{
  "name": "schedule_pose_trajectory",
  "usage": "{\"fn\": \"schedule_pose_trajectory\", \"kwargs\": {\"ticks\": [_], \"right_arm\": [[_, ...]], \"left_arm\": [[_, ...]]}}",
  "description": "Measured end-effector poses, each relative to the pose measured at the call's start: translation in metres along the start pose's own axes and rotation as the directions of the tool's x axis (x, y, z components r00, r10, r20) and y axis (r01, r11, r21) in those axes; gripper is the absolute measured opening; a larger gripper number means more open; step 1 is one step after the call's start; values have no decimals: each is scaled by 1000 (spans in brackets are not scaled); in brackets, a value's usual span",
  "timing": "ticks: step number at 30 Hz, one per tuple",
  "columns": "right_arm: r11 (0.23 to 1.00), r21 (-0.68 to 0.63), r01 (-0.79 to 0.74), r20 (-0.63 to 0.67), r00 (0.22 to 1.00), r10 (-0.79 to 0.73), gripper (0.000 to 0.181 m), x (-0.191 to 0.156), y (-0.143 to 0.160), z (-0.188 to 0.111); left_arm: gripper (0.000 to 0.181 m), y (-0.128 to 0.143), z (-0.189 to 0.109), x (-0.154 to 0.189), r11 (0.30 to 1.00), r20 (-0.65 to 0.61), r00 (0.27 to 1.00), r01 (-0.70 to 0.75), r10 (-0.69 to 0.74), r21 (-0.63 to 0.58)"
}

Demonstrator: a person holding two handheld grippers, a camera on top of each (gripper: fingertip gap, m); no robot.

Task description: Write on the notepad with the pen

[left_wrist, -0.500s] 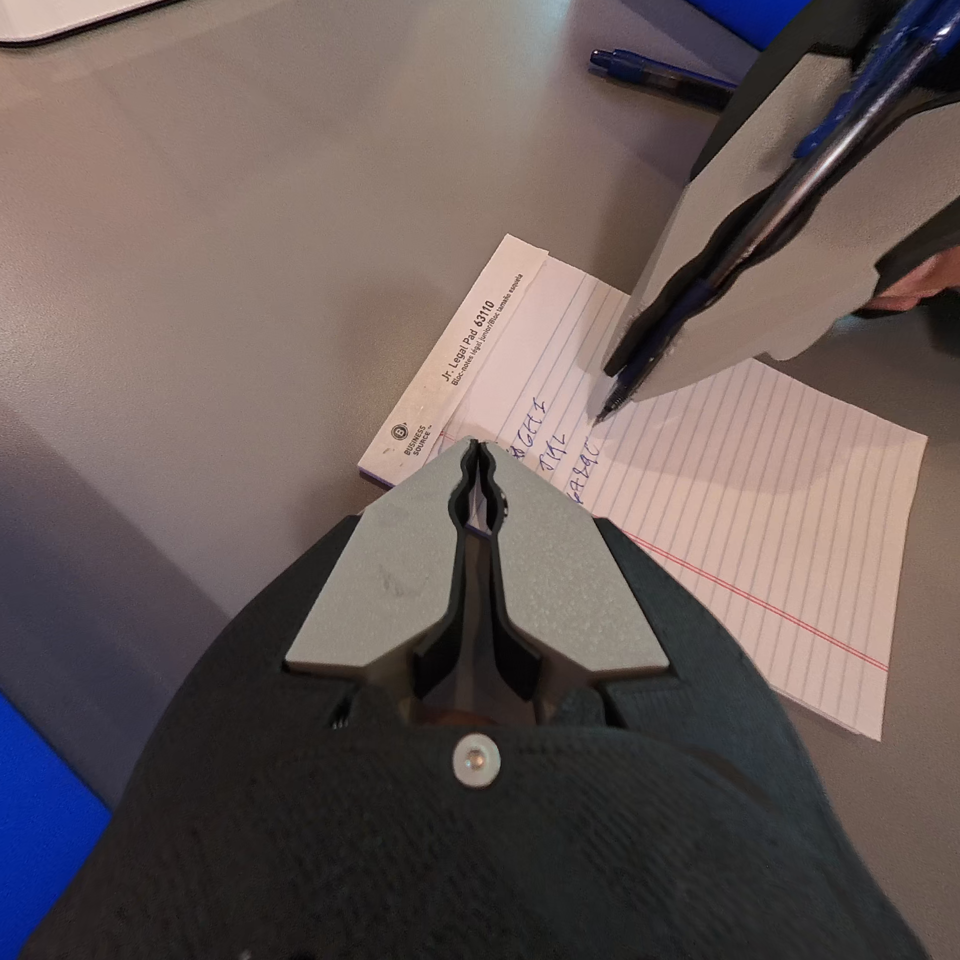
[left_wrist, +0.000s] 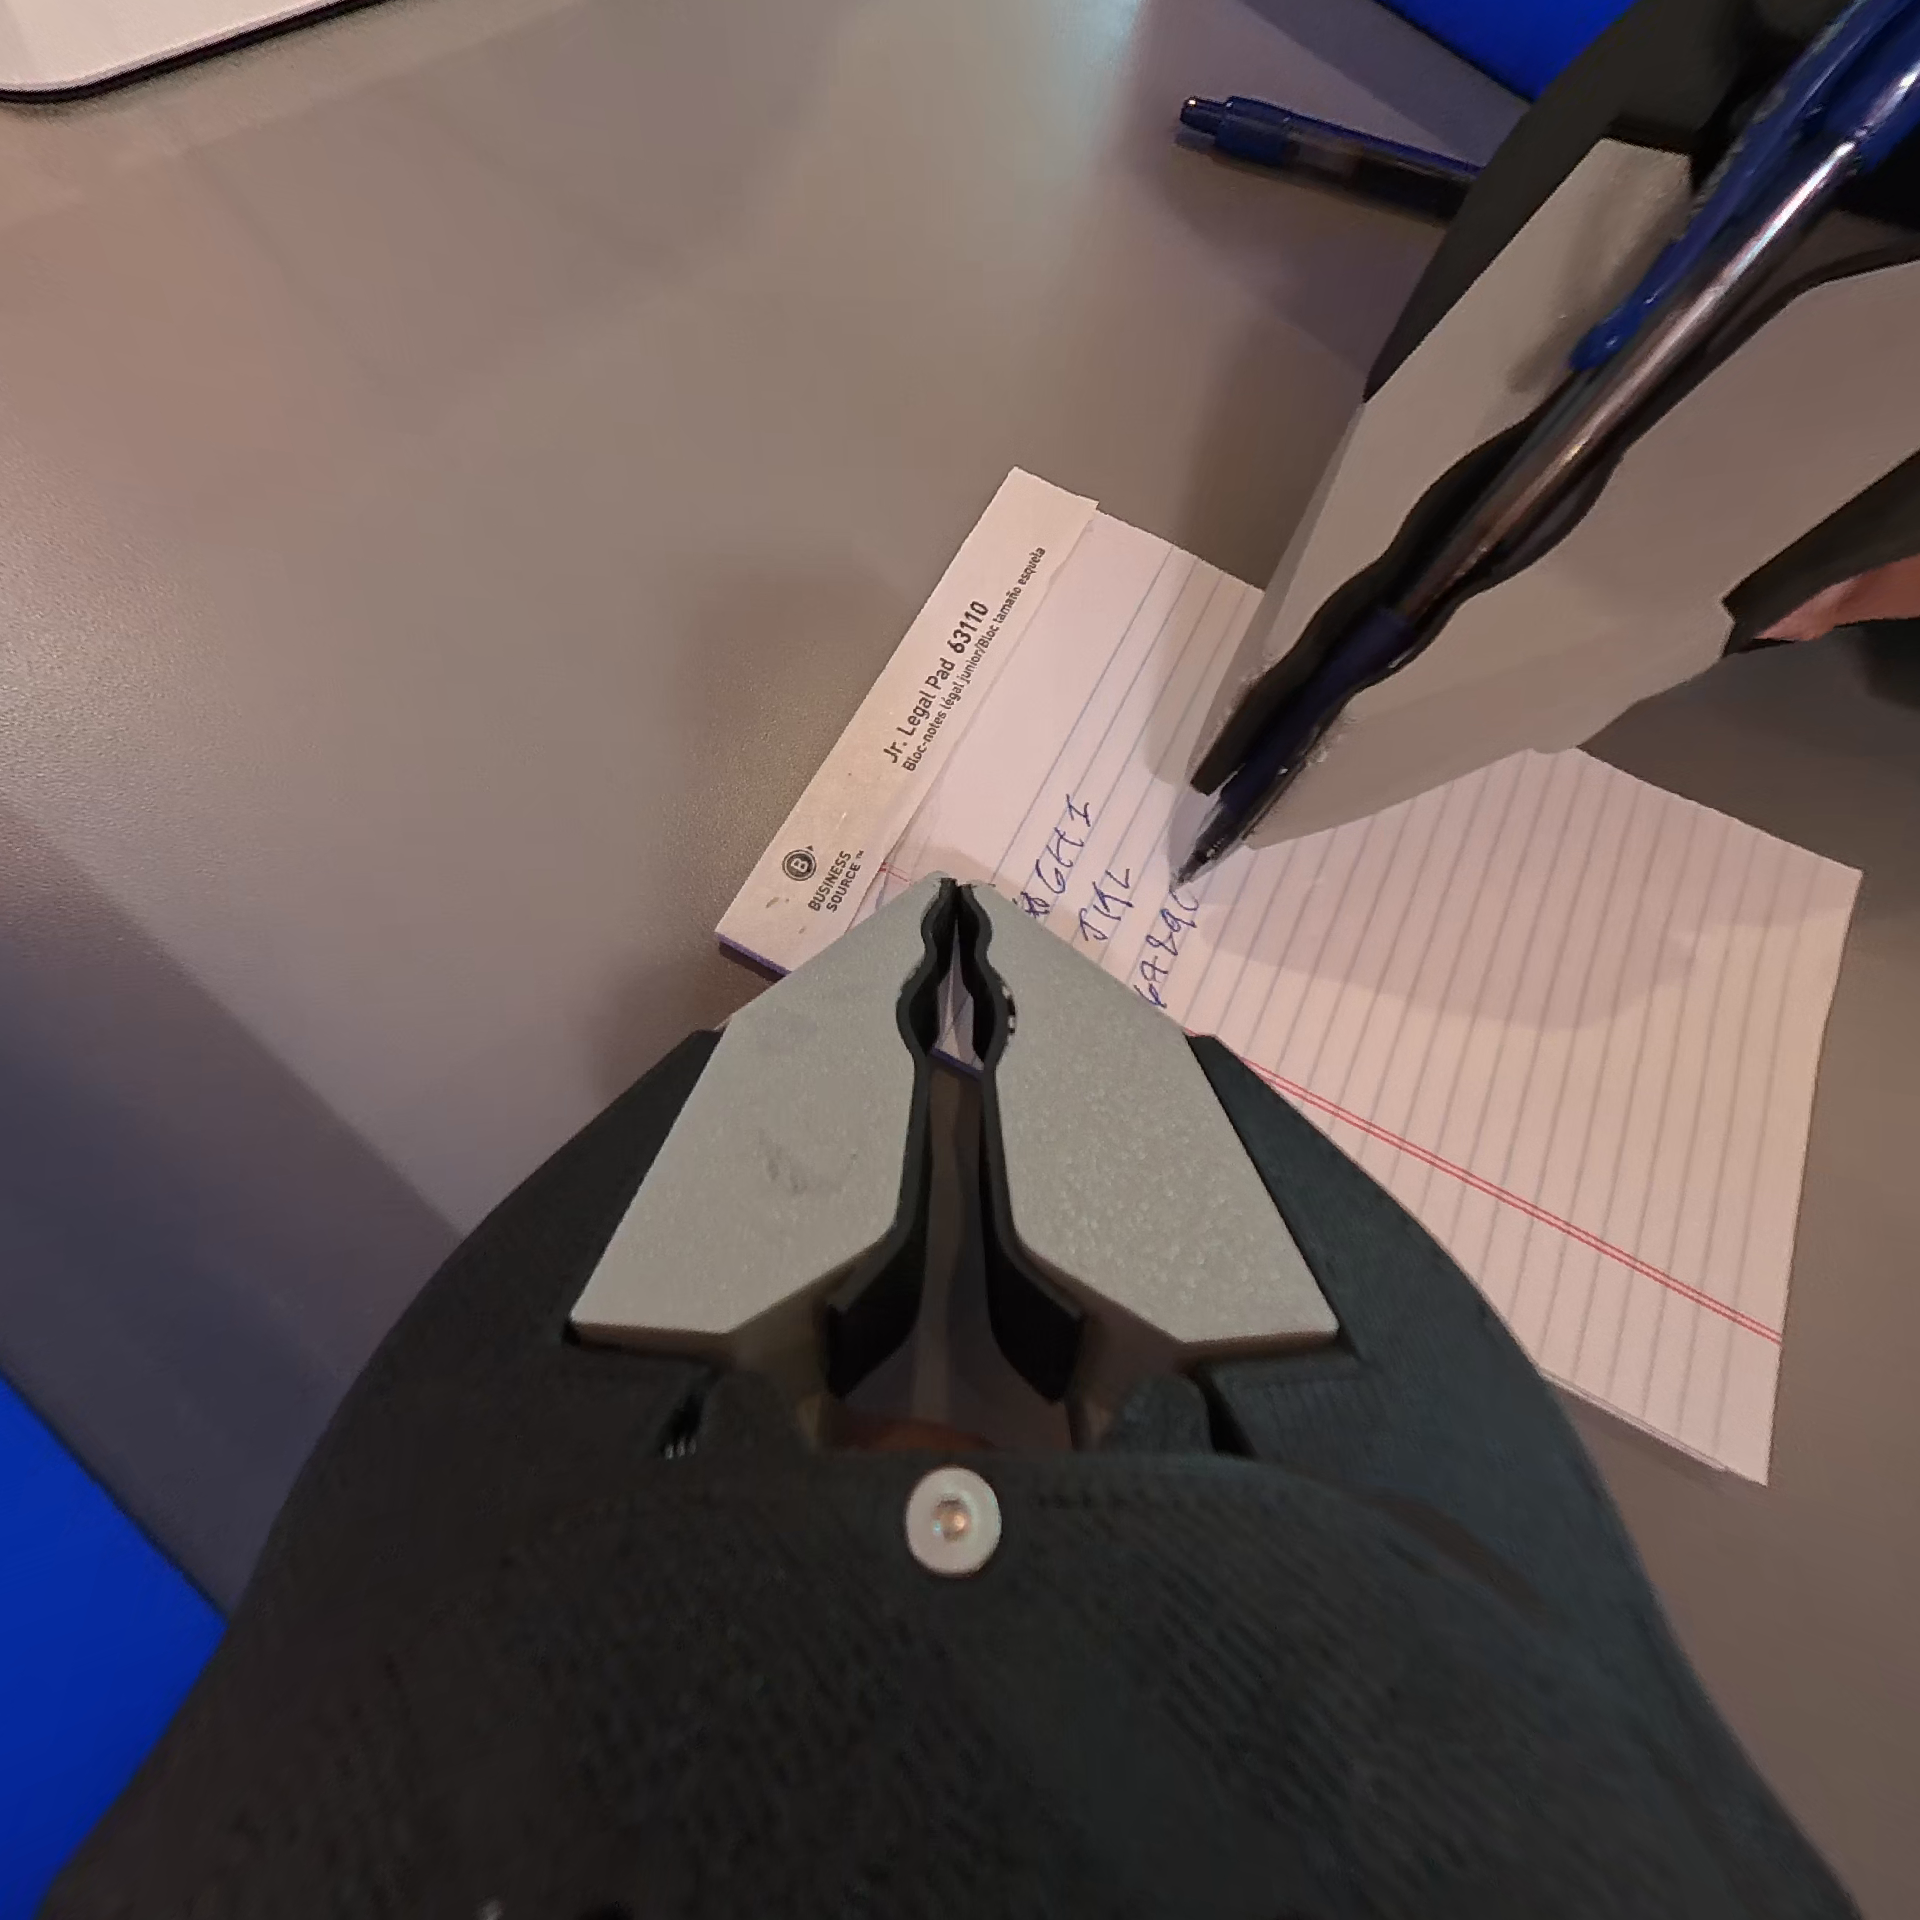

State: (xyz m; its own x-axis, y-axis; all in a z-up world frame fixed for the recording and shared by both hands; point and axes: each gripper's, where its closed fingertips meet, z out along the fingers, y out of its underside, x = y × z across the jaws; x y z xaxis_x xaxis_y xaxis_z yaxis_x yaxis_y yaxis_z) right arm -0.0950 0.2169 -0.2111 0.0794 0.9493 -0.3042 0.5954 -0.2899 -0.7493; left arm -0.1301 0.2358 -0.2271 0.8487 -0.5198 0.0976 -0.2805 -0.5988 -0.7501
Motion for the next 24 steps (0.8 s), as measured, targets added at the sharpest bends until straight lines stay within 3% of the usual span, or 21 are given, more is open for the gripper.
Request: {"fn": "schedule_pose_trajectory", "kwargs": {"ticks": [24], "right_arm": [[1000, -2, -16, 13, 1000, 16, 8, 0, 1, -1]], "left_arm": [[0, 0, 0, 0, 1000, -1, 1000, 2, -2, 0]]}}
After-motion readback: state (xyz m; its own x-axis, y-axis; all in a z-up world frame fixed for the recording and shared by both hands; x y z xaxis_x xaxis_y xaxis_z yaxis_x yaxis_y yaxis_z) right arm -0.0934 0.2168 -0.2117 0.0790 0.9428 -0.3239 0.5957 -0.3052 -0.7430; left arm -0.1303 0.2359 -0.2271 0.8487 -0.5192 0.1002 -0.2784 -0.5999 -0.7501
